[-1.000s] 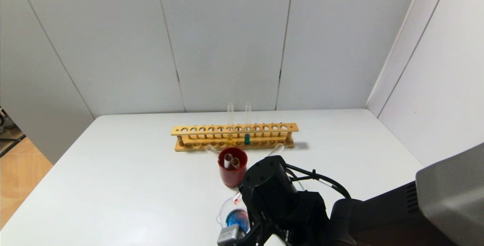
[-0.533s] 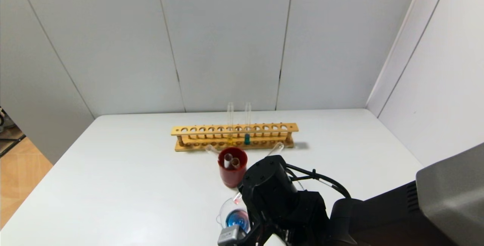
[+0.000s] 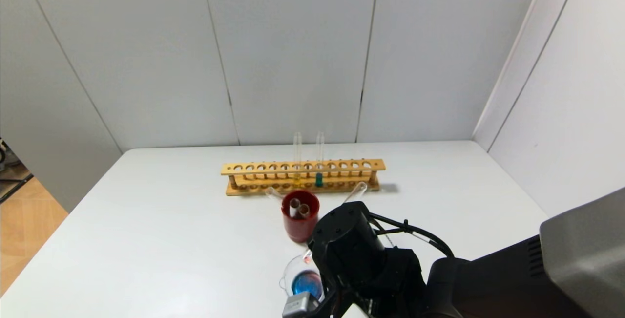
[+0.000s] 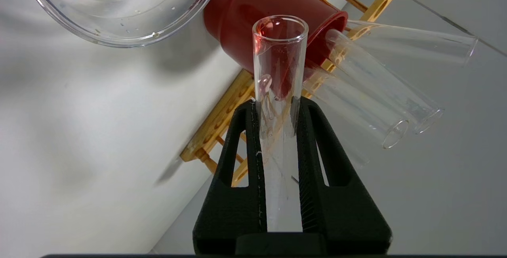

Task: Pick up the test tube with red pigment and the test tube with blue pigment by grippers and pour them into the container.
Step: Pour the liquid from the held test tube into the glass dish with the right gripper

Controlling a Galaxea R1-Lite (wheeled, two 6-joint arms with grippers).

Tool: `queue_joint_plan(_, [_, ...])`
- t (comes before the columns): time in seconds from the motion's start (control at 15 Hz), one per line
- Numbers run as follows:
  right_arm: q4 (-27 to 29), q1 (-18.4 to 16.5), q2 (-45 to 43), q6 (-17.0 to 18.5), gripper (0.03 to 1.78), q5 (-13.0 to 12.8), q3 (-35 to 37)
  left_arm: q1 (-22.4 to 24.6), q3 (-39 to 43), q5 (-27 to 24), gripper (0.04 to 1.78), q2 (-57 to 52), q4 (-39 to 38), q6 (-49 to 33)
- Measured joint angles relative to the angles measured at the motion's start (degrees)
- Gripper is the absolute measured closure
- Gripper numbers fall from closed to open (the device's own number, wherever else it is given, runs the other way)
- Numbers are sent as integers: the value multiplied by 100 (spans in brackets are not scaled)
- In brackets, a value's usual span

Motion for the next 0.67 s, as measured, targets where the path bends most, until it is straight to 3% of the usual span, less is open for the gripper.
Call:
queue_joint_plan(0.53, [-2, 24, -9, -96, 149, -20, 67, 0, 0, 0, 7, 0, 2, 4])
queue_joint_plan(0.67, [-13, 57, -15, -157, 149, -177, 78, 0, 0, 2, 7, 0, 0, 6])
